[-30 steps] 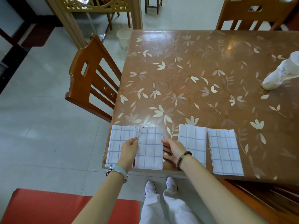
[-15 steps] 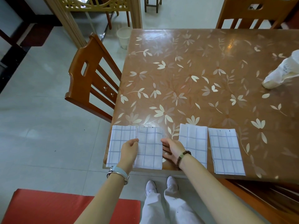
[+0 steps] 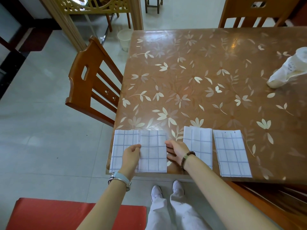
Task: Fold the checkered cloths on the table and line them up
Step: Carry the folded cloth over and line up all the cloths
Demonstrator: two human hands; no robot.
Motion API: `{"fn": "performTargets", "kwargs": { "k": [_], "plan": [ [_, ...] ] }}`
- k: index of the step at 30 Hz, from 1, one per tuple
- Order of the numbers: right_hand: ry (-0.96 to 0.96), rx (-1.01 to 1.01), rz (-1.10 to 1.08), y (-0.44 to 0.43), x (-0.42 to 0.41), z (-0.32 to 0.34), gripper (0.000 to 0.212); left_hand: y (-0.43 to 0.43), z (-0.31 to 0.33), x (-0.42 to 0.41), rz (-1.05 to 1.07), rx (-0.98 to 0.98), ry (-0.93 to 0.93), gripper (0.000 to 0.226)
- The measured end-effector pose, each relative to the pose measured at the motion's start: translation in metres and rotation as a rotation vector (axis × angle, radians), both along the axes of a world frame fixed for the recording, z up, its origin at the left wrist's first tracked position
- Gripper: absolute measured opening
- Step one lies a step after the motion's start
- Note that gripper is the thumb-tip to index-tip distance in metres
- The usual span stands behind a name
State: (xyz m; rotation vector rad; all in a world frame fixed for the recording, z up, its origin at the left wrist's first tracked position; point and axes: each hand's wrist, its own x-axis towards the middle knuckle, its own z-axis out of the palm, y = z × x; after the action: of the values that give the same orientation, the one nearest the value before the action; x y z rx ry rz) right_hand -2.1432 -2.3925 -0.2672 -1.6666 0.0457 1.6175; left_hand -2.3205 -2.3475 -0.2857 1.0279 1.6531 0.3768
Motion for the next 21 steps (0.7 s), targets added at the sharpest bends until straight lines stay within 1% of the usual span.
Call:
{"fn": "performTargets", "kwargs": {
  "k": [3, 6, 7, 9, 11, 14, 18, 21],
  "plan": [
    [0.001, 0.008, 0.008, -0.001, 0.001, 0.000, 0.021, -0.001, 0.002, 0.000, 0.034, 0.032, 0.017, 0.032],
    [-0.072, 0.017, 0.013, -0.003, 0.007, 0.003, 0.041, -0.001, 0.007, 0.004, 0.055, 0.095, 0.006, 0.033],
    [-0.097, 0.042, -0.001, -0.005, 0.011, 0.007, 0.038, -0.001, 0.009, 0.007, 0.057, 0.111, -0.018, 0.033],
    [-0.139, 0.065, -0.046, -0.009, 0.021, 0.011, 0.019, 0.000, 0.012, 0.020, 0.047, 0.111, -0.090, 0.031],
    [-0.160, 0.085, -0.092, -0.015, 0.036, 0.014, 0.015, -0.001, 0.014, 0.038, -0.002, 0.083, -0.152, 0.029],
    [-0.243, 0.078, -0.146, -0.028, 0.062, 0.014, 0.020, -0.005, 0.015, 0.068, -0.116, 0.040, -0.211, 0.027],
    [-0.297, 0.032, -0.237, -0.045, 0.094, 0.013, 0.011, -0.014, 0.009, 0.105, -0.197, -0.064, -0.264, 0.028],
    [-0.300, -0.017, -0.287, -0.058, 0.112, 0.014, 0.022, -0.021, 0.003, 0.125, -0.233, -0.114, -0.259, 0.027]
  ]
}}
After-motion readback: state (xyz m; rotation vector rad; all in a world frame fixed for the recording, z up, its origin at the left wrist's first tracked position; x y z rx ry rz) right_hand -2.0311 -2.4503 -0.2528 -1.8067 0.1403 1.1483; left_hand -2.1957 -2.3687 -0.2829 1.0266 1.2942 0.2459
